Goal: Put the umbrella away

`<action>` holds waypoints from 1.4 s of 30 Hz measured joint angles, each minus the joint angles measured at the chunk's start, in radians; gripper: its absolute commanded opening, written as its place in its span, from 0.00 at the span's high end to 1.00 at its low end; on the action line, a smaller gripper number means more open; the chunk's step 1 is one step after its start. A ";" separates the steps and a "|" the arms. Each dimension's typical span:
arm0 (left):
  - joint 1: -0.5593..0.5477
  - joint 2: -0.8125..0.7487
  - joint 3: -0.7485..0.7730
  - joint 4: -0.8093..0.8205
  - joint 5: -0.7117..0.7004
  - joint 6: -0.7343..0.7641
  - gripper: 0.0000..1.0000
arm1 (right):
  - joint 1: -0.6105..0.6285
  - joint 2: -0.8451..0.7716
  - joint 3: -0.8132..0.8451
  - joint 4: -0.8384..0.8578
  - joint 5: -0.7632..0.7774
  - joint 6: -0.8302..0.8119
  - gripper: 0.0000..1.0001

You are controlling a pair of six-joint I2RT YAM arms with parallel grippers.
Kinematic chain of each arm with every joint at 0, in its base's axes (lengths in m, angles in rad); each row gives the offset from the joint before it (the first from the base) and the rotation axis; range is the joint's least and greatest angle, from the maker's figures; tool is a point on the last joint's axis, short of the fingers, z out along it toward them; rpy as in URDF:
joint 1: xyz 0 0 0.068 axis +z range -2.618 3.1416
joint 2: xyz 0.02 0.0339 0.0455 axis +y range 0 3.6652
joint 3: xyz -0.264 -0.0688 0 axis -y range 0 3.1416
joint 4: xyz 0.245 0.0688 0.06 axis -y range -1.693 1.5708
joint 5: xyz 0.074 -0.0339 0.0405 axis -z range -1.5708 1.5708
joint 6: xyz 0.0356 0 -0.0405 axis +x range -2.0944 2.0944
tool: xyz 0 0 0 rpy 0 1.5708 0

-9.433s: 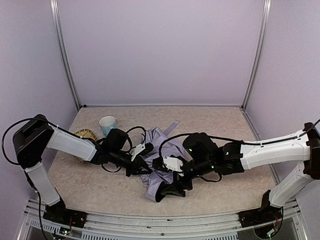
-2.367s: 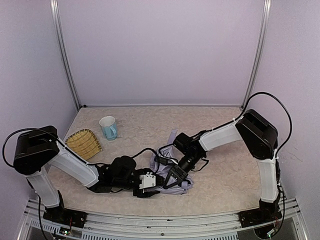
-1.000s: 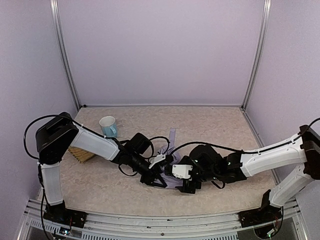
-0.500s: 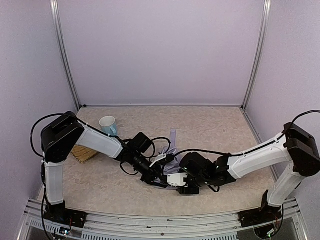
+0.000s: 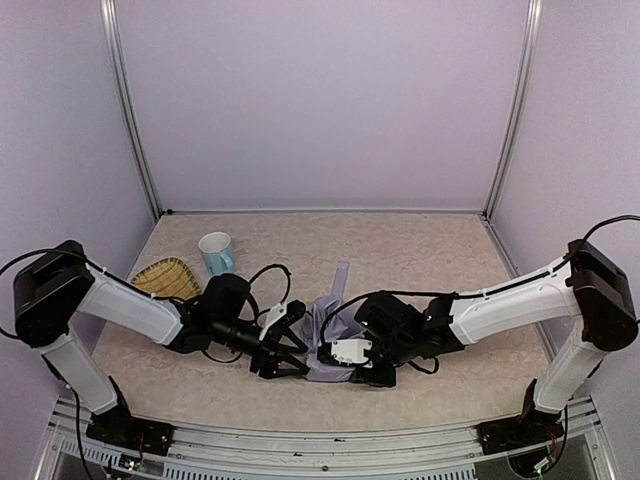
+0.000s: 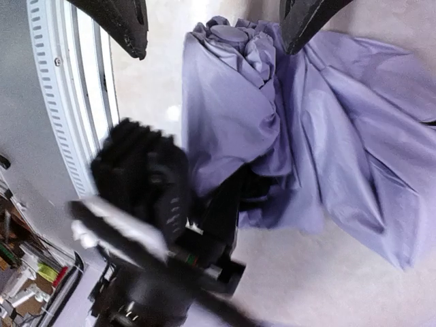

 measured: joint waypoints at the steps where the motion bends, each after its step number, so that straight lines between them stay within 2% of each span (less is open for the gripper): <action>1: 0.000 -0.053 -0.056 0.071 -0.032 -0.007 0.37 | -0.010 0.006 0.011 -0.015 -0.025 0.008 0.83; 4: -0.020 -0.209 -0.212 0.251 -0.133 0.006 0.38 | -0.054 0.039 0.062 -0.078 -0.134 0.032 0.83; 6: -0.071 -0.294 -0.285 0.318 -0.209 0.051 0.37 | -0.087 0.065 0.099 -0.124 -0.212 0.047 0.81; 11: -0.270 -0.353 -0.292 0.293 -0.476 0.245 0.35 | -0.166 0.140 0.184 -0.237 -0.427 0.078 0.78; 15: -0.320 -0.309 -0.233 0.233 -0.624 0.383 0.30 | -0.217 0.188 0.214 -0.293 -0.573 0.080 0.77; 19: -0.322 -0.198 -0.132 0.173 -0.688 0.489 0.30 | -0.247 0.266 0.275 -0.369 -0.679 0.056 0.76; 23: -0.323 -0.060 -0.008 0.098 -0.699 0.562 0.31 | -0.288 0.336 0.338 -0.449 -0.767 0.017 0.79; 32: -0.301 0.077 0.095 0.015 -0.694 0.586 0.31 | -0.335 0.425 0.399 -0.537 -0.889 -0.055 0.75; 34: -0.298 0.092 0.109 0.005 -0.692 0.583 0.33 | -0.340 0.436 0.407 -0.550 -0.900 -0.071 0.68; 39: -0.288 0.120 0.173 -0.080 -0.672 0.573 0.39 | -0.358 0.435 0.409 -0.555 -0.909 -0.070 0.36; 42: -0.274 0.166 0.270 -0.180 -0.654 0.540 0.43 | -0.390 0.369 0.362 -0.515 -0.887 -0.018 0.18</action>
